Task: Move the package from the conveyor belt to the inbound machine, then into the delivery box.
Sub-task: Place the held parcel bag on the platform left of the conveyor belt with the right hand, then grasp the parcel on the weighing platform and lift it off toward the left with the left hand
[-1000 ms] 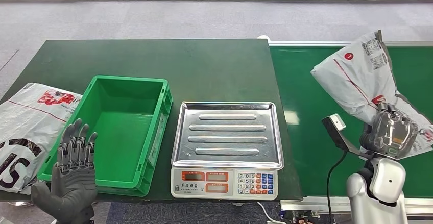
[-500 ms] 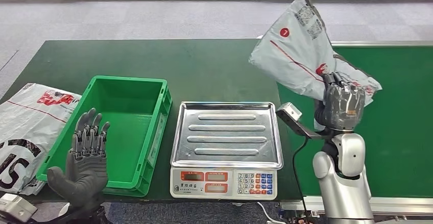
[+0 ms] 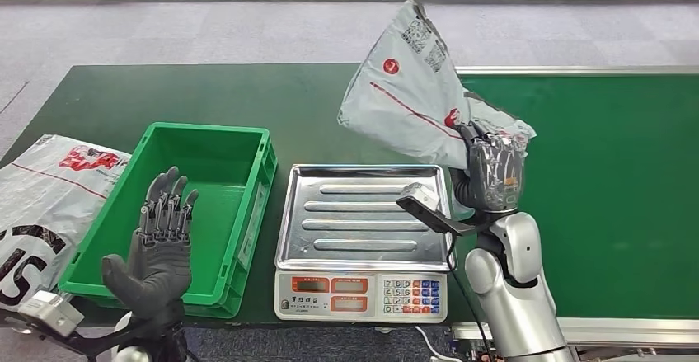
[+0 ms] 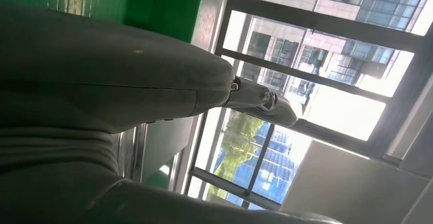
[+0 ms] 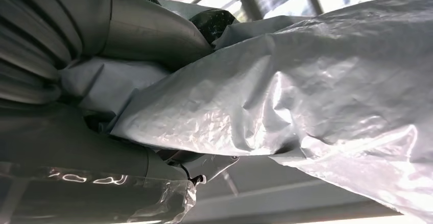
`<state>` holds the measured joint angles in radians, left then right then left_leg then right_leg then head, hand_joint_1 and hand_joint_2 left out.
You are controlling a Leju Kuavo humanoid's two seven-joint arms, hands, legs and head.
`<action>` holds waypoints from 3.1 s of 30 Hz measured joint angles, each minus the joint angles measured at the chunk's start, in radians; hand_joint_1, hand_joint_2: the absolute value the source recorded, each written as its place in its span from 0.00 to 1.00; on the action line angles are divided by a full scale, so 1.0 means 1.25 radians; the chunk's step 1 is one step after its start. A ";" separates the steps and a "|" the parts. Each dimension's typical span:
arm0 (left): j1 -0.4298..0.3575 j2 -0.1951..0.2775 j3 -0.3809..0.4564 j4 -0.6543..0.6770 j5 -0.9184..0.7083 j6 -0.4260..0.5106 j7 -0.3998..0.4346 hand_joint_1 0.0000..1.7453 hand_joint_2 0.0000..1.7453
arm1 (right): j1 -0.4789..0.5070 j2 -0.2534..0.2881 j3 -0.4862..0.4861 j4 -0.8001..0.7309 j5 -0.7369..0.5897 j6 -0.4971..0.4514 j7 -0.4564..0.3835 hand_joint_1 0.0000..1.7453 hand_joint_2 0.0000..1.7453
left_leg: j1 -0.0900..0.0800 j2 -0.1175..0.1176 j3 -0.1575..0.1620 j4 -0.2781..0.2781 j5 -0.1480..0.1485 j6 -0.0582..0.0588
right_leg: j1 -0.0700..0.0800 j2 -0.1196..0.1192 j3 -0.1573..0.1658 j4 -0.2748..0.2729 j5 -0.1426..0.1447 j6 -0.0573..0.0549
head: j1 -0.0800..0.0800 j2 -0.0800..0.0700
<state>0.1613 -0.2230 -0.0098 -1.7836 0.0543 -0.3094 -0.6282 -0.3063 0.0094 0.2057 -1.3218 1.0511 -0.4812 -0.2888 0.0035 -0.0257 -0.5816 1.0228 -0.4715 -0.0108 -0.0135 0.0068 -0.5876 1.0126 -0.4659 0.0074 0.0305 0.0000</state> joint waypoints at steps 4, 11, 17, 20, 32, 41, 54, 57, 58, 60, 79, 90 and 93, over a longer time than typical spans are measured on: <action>-0.013 0.003 -0.004 0.014 0.003 0.002 -0.002 0.00 0.00 | -0.026 0.015 0.038 0.062 -0.029 0.009 -0.015 1.00 1.00 | 0.000 0.000 0.000 0.000 0.000 -0.001 | 0.001 0.000 0.000 0.000 0.000 0.000 | 0.000 0.000; -0.044 0.010 -0.008 0.057 0.013 0.004 -0.016 0.00 0.00 | -0.115 0.056 0.066 0.257 -0.080 -0.031 -0.088 1.00 1.00 | 0.001 0.000 0.000 0.000 0.001 -0.001 | 0.001 0.000 0.000 0.000 0.001 -0.001 | 0.000 0.000; -0.062 0.012 -0.020 0.086 0.014 0.003 -0.022 0.00 0.00 | -0.179 0.095 0.085 0.377 -0.072 -0.047 -0.092 1.00 1.00 | 0.001 0.000 0.000 0.000 0.001 -0.001 | 0.001 0.000 0.000 0.001 0.001 -0.001 | 0.000 0.000; -0.070 0.013 -0.024 0.096 0.014 0.001 -0.022 0.00 0.00 | -0.191 0.109 0.090 0.411 -0.071 -0.049 -0.089 1.00 1.00 | 0.001 0.000 0.000 0.000 0.001 -0.001 | 0.001 0.000 -0.001 0.001 0.001 -0.001 | 0.000 0.000; -0.076 0.013 -0.028 0.110 0.015 -0.001 -0.016 0.00 0.00 | -0.196 0.148 0.111 0.460 -0.082 0.021 -0.096 0.79 1.00 | 0.001 0.000 0.000 0.000 0.001 -0.001 | 0.001 0.000 -0.001 0.001 0.001 -0.001 | 0.000 0.000; -0.062 0.013 -0.025 0.085 0.014 0.008 -0.008 0.00 0.00 | -0.148 0.157 0.172 0.418 -0.155 0.215 -0.035 0.00 1.00 | 0.001 0.000 -0.001 0.000 0.001 -0.001 | 0.002 0.000 -0.001 0.001 0.000 -0.001 | 0.000 0.000; -0.014 0.007 -0.018 0.034 0.010 0.023 -0.015 0.00 0.00 | -0.088 0.113 0.173 0.266 -0.263 0.259 -0.051 0.00 1.00 | 0.001 0.000 -0.001 0.000 0.001 -0.002 | 0.002 0.000 -0.002 0.000 0.000 -0.001 | 0.000 0.000; 0.004 0.001 -0.014 0.017 0.000 0.044 -0.015 0.00 0.00 | -0.057 0.100 0.173 0.207 -0.291 0.268 -0.056 0.00 1.00 | 0.002 0.000 -0.001 0.000 0.000 -0.002 | 0.002 0.000 -0.002 0.000 0.000 -0.002 | 0.000 0.000; 0.009 -0.001 -0.012 0.009 -0.009 0.058 -0.013 0.00 0.00 | -0.044 0.096 0.173 0.184 -0.300 0.268 -0.058 0.00 1.00 | 0.002 0.000 -0.001 0.000 0.000 -0.002 | 0.002 0.000 -0.002 0.000 0.000 -0.002 | 0.000 0.000; 0.019 -0.006 -0.008 -0.008 -0.052 0.105 -0.005 0.00 0.00 | -0.010 0.087 0.170 0.129 -0.324 0.266 -0.067 0.00 1.00 | 0.002 0.000 -0.001 0.000 0.000 -0.002 | 0.002 0.000 -0.002 0.000 0.000 -0.002 | 0.000 0.000; -0.025 0.017 -0.092 -0.015 -0.291 0.412 0.127 0.00 0.00 | 0.213 0.066 0.085 -0.238 -0.391 0.240 -0.090 0.00 1.00 | 0.002 0.001 -0.001 0.000 -0.001 -0.003 | 0.002 0.001 -0.003 0.000 0.000 -0.002 | 0.000 0.000; -0.040 0.047 -0.142 0.032 -0.295 0.396 0.140 0.00 0.00 | 0.255 0.066 0.055 -0.278 -0.366 0.232 -0.091 0.00 1.00 | 0.001 0.001 -0.001 0.000 -0.001 -0.003 | 0.002 0.001 -0.003 0.000 -0.001 -0.002 | 0.000 0.000; -0.062 0.060 -0.167 0.063 -0.395 0.390 0.162 0.00 0.75 | 0.260 0.066 0.045 -0.289 -0.369 0.234 -0.097 0.00 1.00 | 0.001 0.001 -0.001 0.000 -0.001 -0.003 | 0.002 0.001 -0.003 0.000 -0.001 -0.002 | 0.000 0.000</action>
<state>0.0834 -0.1484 -0.2182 -1.7054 -0.4397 0.1785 -0.4256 0.0187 0.0923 0.2618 -1.6830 0.5903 -0.1893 -0.4103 0.0054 -0.0241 -0.5827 1.0229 -0.4722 -0.0144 -0.0115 0.0086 -0.5910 1.0131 -0.4666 0.0047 0.0304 0.0000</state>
